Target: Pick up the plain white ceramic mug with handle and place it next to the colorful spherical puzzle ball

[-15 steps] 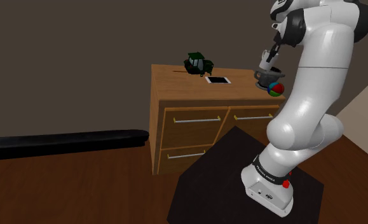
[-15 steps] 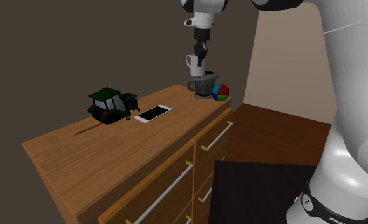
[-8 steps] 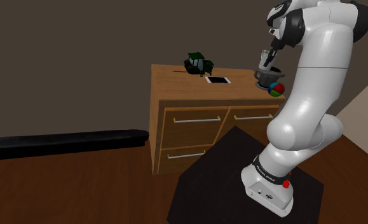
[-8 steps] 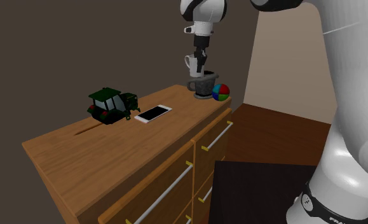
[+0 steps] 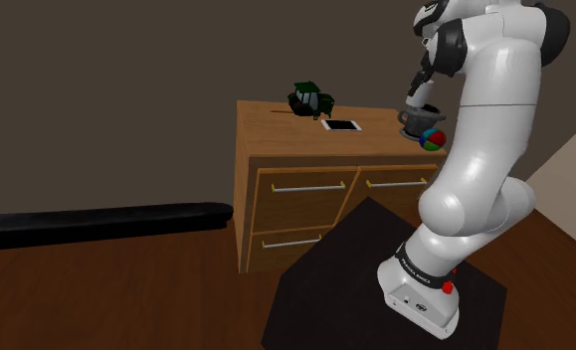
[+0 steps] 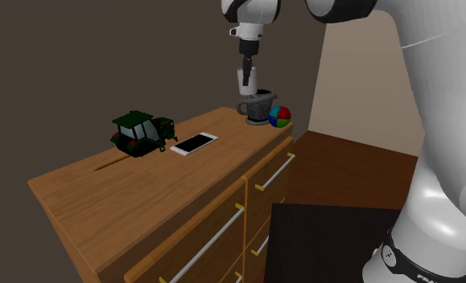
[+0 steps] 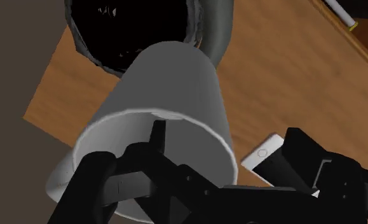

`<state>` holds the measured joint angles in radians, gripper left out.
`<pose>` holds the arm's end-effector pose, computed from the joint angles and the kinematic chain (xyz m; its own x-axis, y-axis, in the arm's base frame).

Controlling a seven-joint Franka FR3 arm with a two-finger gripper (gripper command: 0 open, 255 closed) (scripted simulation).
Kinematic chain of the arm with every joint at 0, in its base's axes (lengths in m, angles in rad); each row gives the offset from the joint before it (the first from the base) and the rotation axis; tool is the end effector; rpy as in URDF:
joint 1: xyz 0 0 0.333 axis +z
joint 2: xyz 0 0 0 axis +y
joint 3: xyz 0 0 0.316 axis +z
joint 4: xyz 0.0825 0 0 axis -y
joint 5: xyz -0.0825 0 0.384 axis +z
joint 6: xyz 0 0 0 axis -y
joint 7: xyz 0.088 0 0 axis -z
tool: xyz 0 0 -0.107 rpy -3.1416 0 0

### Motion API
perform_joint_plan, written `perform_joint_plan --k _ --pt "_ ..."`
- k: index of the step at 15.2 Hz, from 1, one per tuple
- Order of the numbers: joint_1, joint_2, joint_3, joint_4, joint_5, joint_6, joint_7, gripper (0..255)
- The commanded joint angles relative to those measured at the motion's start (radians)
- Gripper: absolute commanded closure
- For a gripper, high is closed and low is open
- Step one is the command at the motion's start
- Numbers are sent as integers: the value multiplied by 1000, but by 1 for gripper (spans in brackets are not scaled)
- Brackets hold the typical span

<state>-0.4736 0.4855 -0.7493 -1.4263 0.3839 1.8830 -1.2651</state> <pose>0.3439 -0.5941 0.4820 0.9967 0.0201 0.0790 0.0138 -0.9968 0.0792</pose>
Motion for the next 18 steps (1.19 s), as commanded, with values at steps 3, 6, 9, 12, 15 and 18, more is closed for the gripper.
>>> perform_joint_plan --k 3,6,9,12,15,18 --pt "-7 105 -64 215 49 -88 468 0" --pt "-73 210 -94 436 95 -191 765 0" --pt "-61 213 -93 394 96 -151 758 0" --pt "-53 218 -91 359 100 -115 752 0" --pt "-49 222 -89 341 103 -96 748 0" --pt "-49 222 -89 342 103 -96 748 0"
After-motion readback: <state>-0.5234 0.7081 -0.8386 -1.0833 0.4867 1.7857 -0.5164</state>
